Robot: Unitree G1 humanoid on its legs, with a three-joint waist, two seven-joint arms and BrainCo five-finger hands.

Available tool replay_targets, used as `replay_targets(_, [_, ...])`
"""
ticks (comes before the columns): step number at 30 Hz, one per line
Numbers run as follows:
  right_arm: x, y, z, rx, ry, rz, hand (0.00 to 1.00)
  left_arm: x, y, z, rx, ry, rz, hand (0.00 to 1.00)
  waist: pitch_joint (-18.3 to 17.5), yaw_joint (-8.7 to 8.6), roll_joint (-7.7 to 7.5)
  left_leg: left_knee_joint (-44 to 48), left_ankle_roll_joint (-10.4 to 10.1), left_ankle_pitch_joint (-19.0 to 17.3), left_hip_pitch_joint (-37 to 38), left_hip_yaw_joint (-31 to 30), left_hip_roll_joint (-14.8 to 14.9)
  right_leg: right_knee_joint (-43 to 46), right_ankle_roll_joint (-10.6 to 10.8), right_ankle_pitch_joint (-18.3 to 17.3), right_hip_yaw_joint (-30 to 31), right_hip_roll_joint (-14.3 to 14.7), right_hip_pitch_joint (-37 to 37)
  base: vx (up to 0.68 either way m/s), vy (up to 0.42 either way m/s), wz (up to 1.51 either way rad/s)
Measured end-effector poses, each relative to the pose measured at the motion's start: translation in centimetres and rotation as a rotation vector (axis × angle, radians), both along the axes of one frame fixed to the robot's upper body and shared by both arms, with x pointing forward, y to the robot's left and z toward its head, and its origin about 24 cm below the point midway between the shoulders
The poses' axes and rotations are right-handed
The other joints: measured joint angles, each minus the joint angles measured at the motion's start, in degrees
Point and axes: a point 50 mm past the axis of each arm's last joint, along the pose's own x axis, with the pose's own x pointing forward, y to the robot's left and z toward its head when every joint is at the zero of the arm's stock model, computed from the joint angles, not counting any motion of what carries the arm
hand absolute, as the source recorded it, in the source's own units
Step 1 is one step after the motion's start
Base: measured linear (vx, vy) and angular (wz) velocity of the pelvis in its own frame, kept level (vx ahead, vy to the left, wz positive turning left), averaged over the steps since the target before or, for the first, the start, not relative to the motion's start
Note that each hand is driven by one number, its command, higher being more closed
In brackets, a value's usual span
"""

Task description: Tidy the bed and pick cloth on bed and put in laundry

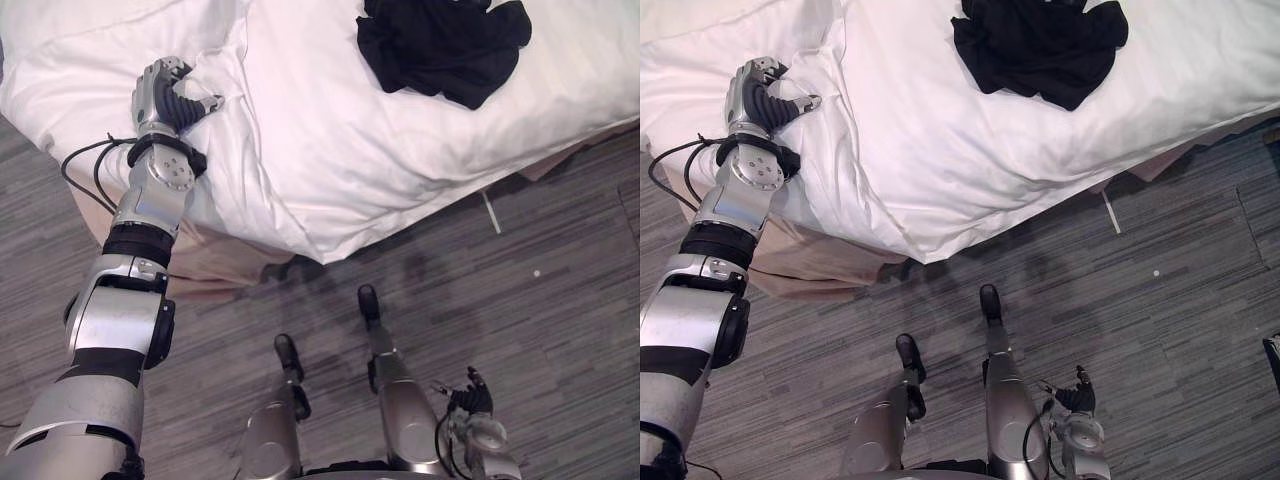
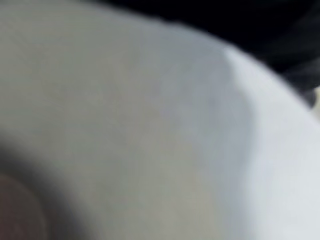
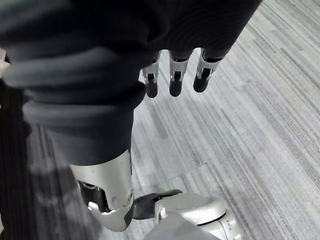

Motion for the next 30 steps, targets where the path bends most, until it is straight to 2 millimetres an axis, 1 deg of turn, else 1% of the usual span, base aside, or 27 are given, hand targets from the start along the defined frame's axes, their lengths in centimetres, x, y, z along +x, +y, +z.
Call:
replay_targets(2, [-0.2,-0.5,0.2,-0.008,-0.010,-0.016,0.00,0.2,-0.1,-0.9,-0.019,0.045,0.000,1.00,0.00,0.93,-0.01,0.29,0.02,-0.04,0.85,0.75,0.04,0.06,0.03,-0.02,0.07,-0.10,0.88,-0.01,0.003,-0.02])
replay_targets(3, [-0.3,-1.3,0.6,-0.016,-0.026,-0.047,0.00,0.2,0.1,-1.8,-0.034,0.077,-0.004,1.00,-0.01,1.28,-0.03,0.50,0.30,-0.26,1.20,1.17,0.22,0.06,0.23,-0.18,0.00,-0.08,1.89,0.00,0.000,0.00])
replay_targets(5, [-0.2,-3.3,1.6,-0.040,-0.067,-0.117,0.00,-0.2,1.0,-3.5,-0.063,0.124,0.008,1.00,-0.04,1.36,-0.08,1.63,0.51,-1.32,2.13,1.51,0.74,0.09,0.76,-0.63,-0.54,0.04,3.44,-0.02,-0.003,-0.01])
replay_targets(7, [0.3,-7.2,4.5,-0.136,-0.164,-0.197,0.00,-1.6,2.8,-6.4,-0.089,0.165,0.044,1.00,-0.10,1.50,-0.02,2.83,0.76,-2.27,3.50,1.55,0.89,0.21,1.03,-1.07,-0.77,-0.06,5.46,-0.01,0.002,-0.02])
replay_targets(9, [0.6,-9.9,7.4,-0.226,-0.257,-0.255,0.00,-3.1,4.4,-8.6,-0.101,0.197,0.077,1.00,-0.44,1.70,0.01,3.28,0.76,-2.46,4.37,1.35,0.90,0.35,0.84,-1.31,-1.01,-0.08,6.55,-0.01,0.002,0.02])
replay_targets(10, [0.8,-11.7,10.0,-0.312,-0.335,-0.289,0.00,-4.8,5.9,-10.8,-0.114,0.238,0.117,1.00,-1.48,2.16,0.00,3.17,0.75,-2.46,4.95,1.10,0.92,0.38,0.76,-1.42,-1.19,0.01,7.14,-0.02,-0.003,0.05])
replay_targets(11, [0.9,-12.9,11.8,-0.381,-0.374,-0.301,1.00,-6.3,7.2,-12.8,-0.140,0.273,0.157,1.00,-2.96,2.74,-0.01,3.09,0.75,-2.44,5.20,0.89,0.89,0.37,0.70,-1.50,-1.30,0.10,7.38,-0.02,-0.008,0.06])
replay_targets(12, [1.1,-13.7,13.3,-0.443,-0.397,-0.294,1.00,-8.0,8.5,-14.7,-0.164,0.316,0.202,1.00,-4.67,3.16,0.08,3.08,0.71,-2.41,5.38,0.65,0.81,0.27,0.59,-1.58,-1.47,0.17,7.60,0.02,-0.009,0.09])
replay_targets(13, [1.6,-14.2,15.1,-0.505,-0.439,-0.280,1.00,-10.3,10.0,-17.2,-0.187,0.381,0.263,0.00,-5.71,3.70,0.08,2.75,0.62,-2.35,6.88,0.28,0.78,0.01,0.38,-1.76,-1.87,0.32,9.23,0.02,-0.005,0.09])
replay_targets(14, [2.0,-14.3,16.3,-0.558,-0.458,-0.259,1.00,-11.9,10.7,-18.8,-0.203,0.428,0.295,0.00,-6.49,4.24,0.03,2.28,0.49,-2.26,8.01,0.02,0.83,-0.03,0.20,-1.99,-2.16,0.44,10.33,0.03,-0.005,0.12])
replay_targets(15, [2.5,-14.3,17.2,-0.595,-0.476,-0.243,1.00,-13.1,11.0,-20.1,-0.223,0.457,0.313,0.00,-7.35,4.46,0.02,1.96,0.42,-2.21,8.61,-0.40,0.82,-0.04,0.12,-2.23,-2.61,0.44,11.00,0.00,-0.001,0.24])
replay_targets(16, [3.4,-14.1,18.5,-0.645,-0.514,-0.222,1.00,-14.7,11.1,-21.8,-0.262,0.491,0.336,0.00,-8.81,4.58,-0.03,1.47,0.41,-2.19,9.22,-1.26,0.83,-0.12,0.15,-2.55,-3.43,0.34,12.05,-0.01,0.009,0.29])
replay_targets(17, [4.6,-13.7,19.6,-0.676,-0.549,-0.189,1.00,-16.0,11.2,-23.1,-0.308,0.502,0.362,0.00,-10.09,4.86,-0.28,1.08,0.41,-2.20,9.73,-1.74,0.74,-0.23,0.16,-2.62,-3.96,0.23,12.64,-0.02,0.015,0.27])
replay_targets(19, [6.5,-12.6,21.4,-0.710,-0.616,-0.127,1.00,-17.6,11.3,-24.5,-0.363,0.521,0.415,0.00,-10.72,4.97,-0.43,1.04,0.41,-2.19,10.40,-2.69,0.61,-0.26,0.27,-2.81,-4.51,0.09,13.80,-0.02,0.020,0.16])
replay_targets(20, [8.0,-11.4,22.6,-0.737,-0.662,-0.057,1.00,-19.5,11.7,-26.3,-0.418,0.558,0.489,0.00,-11.18,5.51,-0.42,0.67,0.38,-2.11,10.88,-3.13,0.49,-0.27,0.26,-2.95,-4.83,-0.02,14.30,-0.03,0.018,0.17])
replay_targets(21, [9.0,-10.5,23.4,-0.747,-0.701,-0.009,1.00,-21.2,12.0,-27.7,-0.472,0.579,0.565,0.00,-11.51,6.07,-0.40,0.10,0.30,-1.81,10.90,-4.10,0.27,-0.27,0.26,-2.96,-5.27,-0.13,14.29,-0.04,0.012,0.19])
replay_targets(22, [9.5,-9.9,23.8,-0.749,-0.720,0.021,1.00,-22.3,12.1,-28.5,-0.510,0.592,0.613,0.00,-11.52,6.32,-0.41,-0.31,0.34,-1.54,10.85,-4.40,0.16,-0.28,0.25,-2.97,-5.77,-0.25,14.32,-0.02,-0.001,0.32])
replay_targets(23, [10.9,-8.5,24.6,-0.749,-0.759,0.085,1.00,-24.8,11.9,-30.5,-0.597,0.626,0.701,0.00,-11.52,7.04,-0.42,-1.44,0.35,-0.50,10.74,-5.28,-0.14,-0.28,0.24,-2.96,-6.65,-0.54,14.29,-0.03,-0.001,0.40])
replay_targets(24, [11.9,-7.4,25.2,-0.740,-0.790,0.125,1.00,-26.5,11.4,-31.9,-0.676,0.644,0.755,0.00,-11.52,7.66,-0.41,-2.27,0.36,0.21,10.71,-5.97,-0.29,-0.28,0.24,-2.96,-7.43,-0.72,14.29,-0.04,0.005,0.52])
replay_targets(25, [13.2,-5.8,26.1,-0.720,-0.834,0.185,1.00,-28.6,10.5,-33.5,-0.754,0.673,0.815,0.00,-11.52,8.02,-0.42,-2.97,0.30,0.99,10.44,-6.90,-0.42,-0.28,0.22,-2.95,-7.99,-0.91,14.30,-0.03,0.006,0.44])
replay_targets(26, [13.9,-4.8,26.5,-0.710,-0.858,0.221,1.00,-29.7,9.9,-34.3,-0.795,0.693,0.841,0.00,-11.51,8.26,-0.45,-3.19,0.44,1.44,10.24,-7.46,-0.50,-0.28,0.21,-2.94,-8.55,-1.01,14.28,-0.02,0.004,0.51])
replay_targets(27, [15.6,-2.8,27.8,-0.677,-0.919,0.288,1.00,-32.1,8.3,-36.1,-0.894,0.739,0.894,0.00,-11.45,9.33,-0.53,-3.89,0.08,2.26,9.88,-8.45,-0.63,-0.28,0.19,-2.93,-9.56,-1.11,14.10,-0.03,-0.005,0.46])
replay_targets(28, [16.7,-1.6,28.9,-0.654,-0.960,0.331,1.00,-33.4,7.1,-37.1,-0.955,0.767,0.922,0.00,-11.23,10.14,-0.67,-4.01,0.26,2.83,9.21,-9.26,-0.68,-0.28,0.17,-2.91,-10.44,-1.14,13.90,-0.05,-0.015,0.49])
replay_targets(30, [18.7,0.6,31.4,-0.606,-1.040,0.395,1.00,-35.4,5.0,-38.5,-1.052,0.803,0.963,0.00,-10.78,11.89,-0.75,-4.19,0.05,3.78,7.65,-10.87,-0.84,-0.28,-0.15,-2.66,-11.87,-1.28,12.70,-0.05,-0.021,0.44])
